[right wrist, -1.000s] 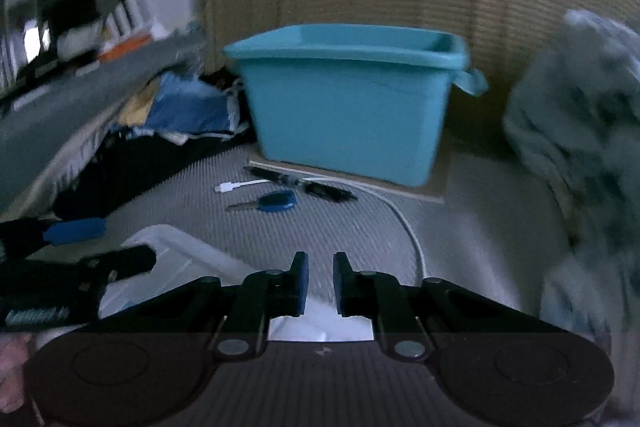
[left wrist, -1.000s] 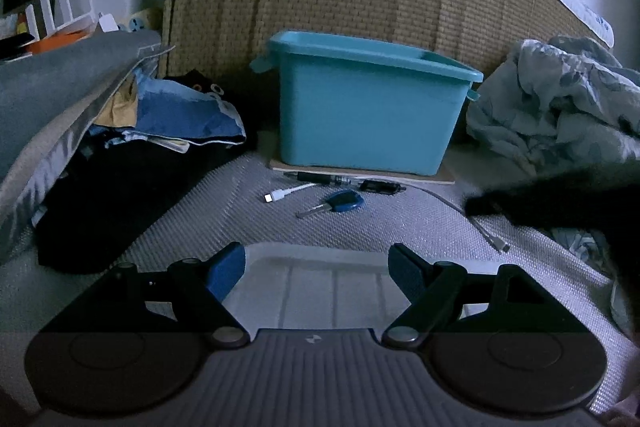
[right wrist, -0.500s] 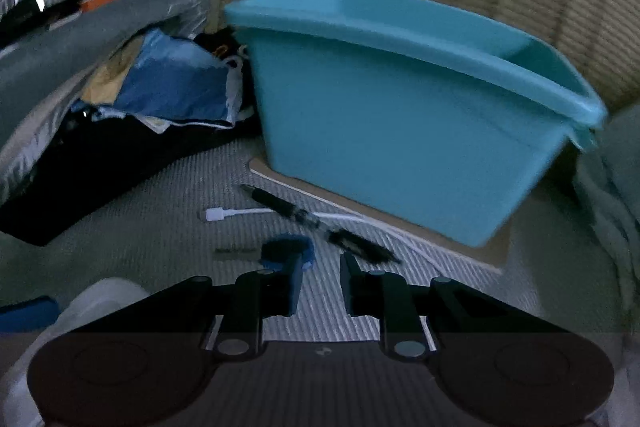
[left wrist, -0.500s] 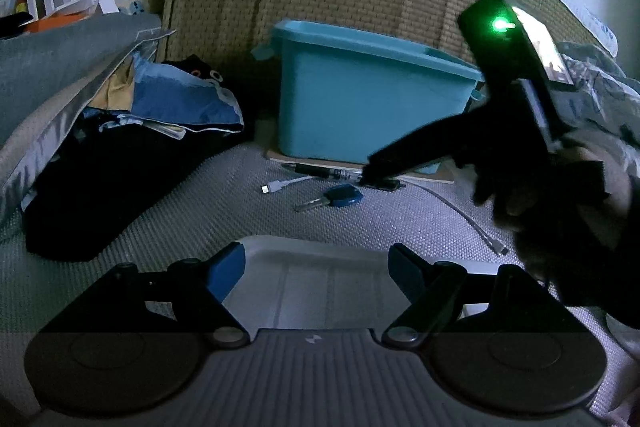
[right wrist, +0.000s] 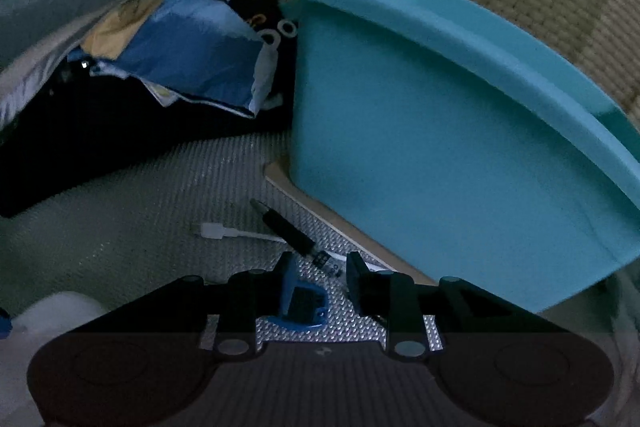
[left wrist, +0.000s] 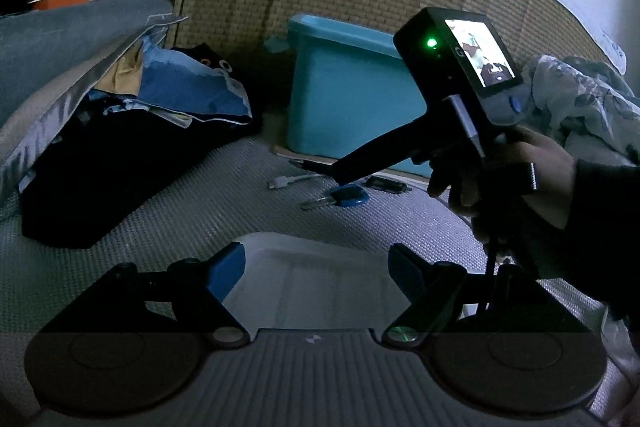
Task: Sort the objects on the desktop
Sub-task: 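Close the right gripper on the black pen and lift it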
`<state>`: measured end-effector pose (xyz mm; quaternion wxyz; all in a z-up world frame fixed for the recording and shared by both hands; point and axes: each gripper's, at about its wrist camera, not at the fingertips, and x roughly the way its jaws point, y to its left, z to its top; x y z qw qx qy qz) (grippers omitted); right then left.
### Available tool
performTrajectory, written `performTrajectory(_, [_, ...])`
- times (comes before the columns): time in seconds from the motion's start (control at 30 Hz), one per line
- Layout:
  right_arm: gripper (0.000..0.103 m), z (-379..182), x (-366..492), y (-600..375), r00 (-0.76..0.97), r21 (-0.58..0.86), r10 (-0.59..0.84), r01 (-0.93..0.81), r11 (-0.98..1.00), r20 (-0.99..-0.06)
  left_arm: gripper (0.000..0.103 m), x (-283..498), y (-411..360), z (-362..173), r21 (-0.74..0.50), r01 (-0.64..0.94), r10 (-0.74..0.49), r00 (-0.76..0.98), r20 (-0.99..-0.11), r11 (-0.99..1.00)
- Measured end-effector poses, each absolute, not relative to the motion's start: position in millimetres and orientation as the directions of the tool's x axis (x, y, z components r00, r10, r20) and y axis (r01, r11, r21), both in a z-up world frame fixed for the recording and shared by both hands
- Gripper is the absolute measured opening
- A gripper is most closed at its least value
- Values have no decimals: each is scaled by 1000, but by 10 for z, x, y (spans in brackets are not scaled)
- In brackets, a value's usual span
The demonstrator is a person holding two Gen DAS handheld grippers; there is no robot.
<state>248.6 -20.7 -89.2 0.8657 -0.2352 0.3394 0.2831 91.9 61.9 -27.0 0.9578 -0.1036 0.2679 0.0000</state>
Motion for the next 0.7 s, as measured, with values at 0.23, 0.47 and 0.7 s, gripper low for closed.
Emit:
performTrajectory(0.23, [31, -944, 2533, -140, 605, -251, 310, -665, 704, -733, 82, 932, 623, -277, -204, -56, -59, 853, -518, 977])
performTrajectory(0.47, [32, -1000, 2656, -64, 599, -297, 284, -687, 664, -749, 82, 928, 620, -284, -210, -53, -66, 850, -522, 976])
performTrajectory(0.7, [32, -961, 2859, -38, 534, -236, 277, -702, 672, -799, 82, 946, 639, -299, -221, -60, -69, 842, -535, 973])
